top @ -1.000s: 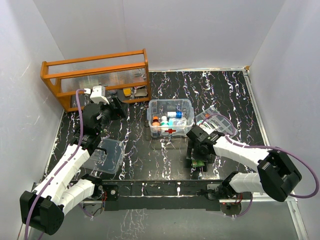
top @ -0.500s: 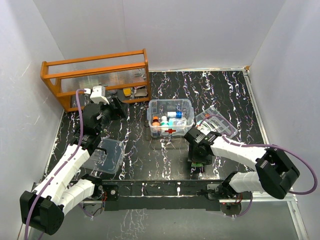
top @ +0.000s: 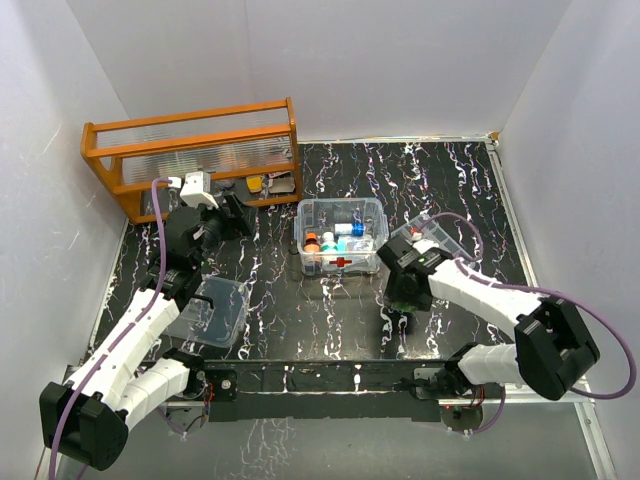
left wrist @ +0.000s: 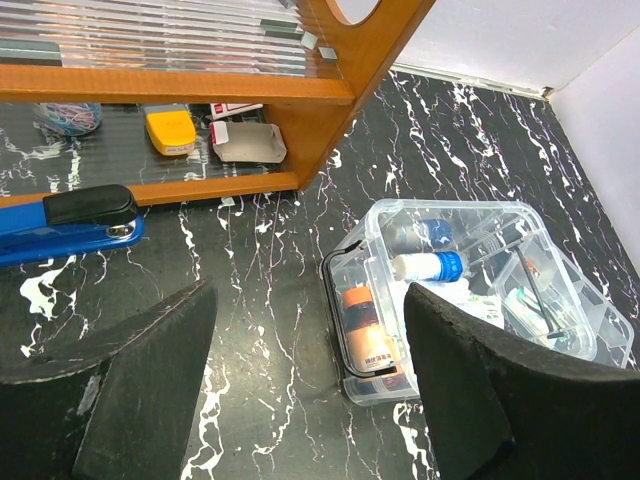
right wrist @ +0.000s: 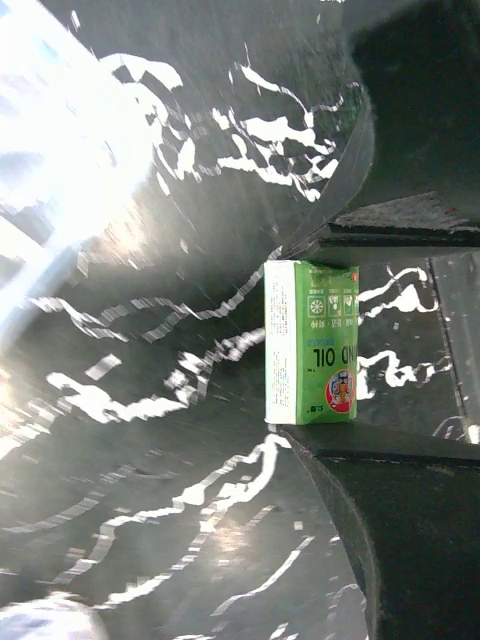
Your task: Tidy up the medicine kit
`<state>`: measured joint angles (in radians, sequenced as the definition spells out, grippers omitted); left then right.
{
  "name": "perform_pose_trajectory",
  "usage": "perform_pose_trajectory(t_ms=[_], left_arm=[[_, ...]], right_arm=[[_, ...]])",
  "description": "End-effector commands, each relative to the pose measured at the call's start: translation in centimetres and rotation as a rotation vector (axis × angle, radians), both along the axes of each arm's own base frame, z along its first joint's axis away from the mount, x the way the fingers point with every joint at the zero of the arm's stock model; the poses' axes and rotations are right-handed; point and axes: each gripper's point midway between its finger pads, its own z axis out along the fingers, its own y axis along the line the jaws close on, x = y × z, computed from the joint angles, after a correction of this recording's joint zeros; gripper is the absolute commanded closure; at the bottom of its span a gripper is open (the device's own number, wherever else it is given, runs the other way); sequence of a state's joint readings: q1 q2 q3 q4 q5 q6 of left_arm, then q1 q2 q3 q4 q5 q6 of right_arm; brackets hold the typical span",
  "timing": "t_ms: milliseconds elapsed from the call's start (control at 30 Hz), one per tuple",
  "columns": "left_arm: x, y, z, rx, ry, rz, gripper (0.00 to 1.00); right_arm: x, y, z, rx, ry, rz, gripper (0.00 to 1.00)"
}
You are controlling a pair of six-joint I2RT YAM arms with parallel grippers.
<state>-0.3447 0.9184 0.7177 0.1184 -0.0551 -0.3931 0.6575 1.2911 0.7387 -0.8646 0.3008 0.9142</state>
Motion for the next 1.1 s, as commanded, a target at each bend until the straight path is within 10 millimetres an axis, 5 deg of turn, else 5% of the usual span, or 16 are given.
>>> perform_pose_trajectory(t_ms=[0, 233, 367, 1067], left_arm=[[-0.4, 0.2, 1.3, -0.006, -0.043, 0.000, 0.26], [-0.7, 0.2, 1.6, -0.013, -0.057, 0.000, 0.26], [-0.8, 0.2, 2.2, -0.020, -0.075, -0.003, 0.26], [-0.8, 0.1, 1.9, -0.009, -0.070, -0.004, 0.26]], right_arm=[[3.8, -3.2, 3.1, -0.022, -0.140, -0.136, 0.53], [8.0, -8.4, 6.3, -0.084, -0.212, -0.171, 0.51], [8.8, -10.6, 6.3, -0.150, -0.164, -0.168, 0.51], [9.6, -10.7, 1.6, -0.144, -0.055, -0.118, 0.46]])
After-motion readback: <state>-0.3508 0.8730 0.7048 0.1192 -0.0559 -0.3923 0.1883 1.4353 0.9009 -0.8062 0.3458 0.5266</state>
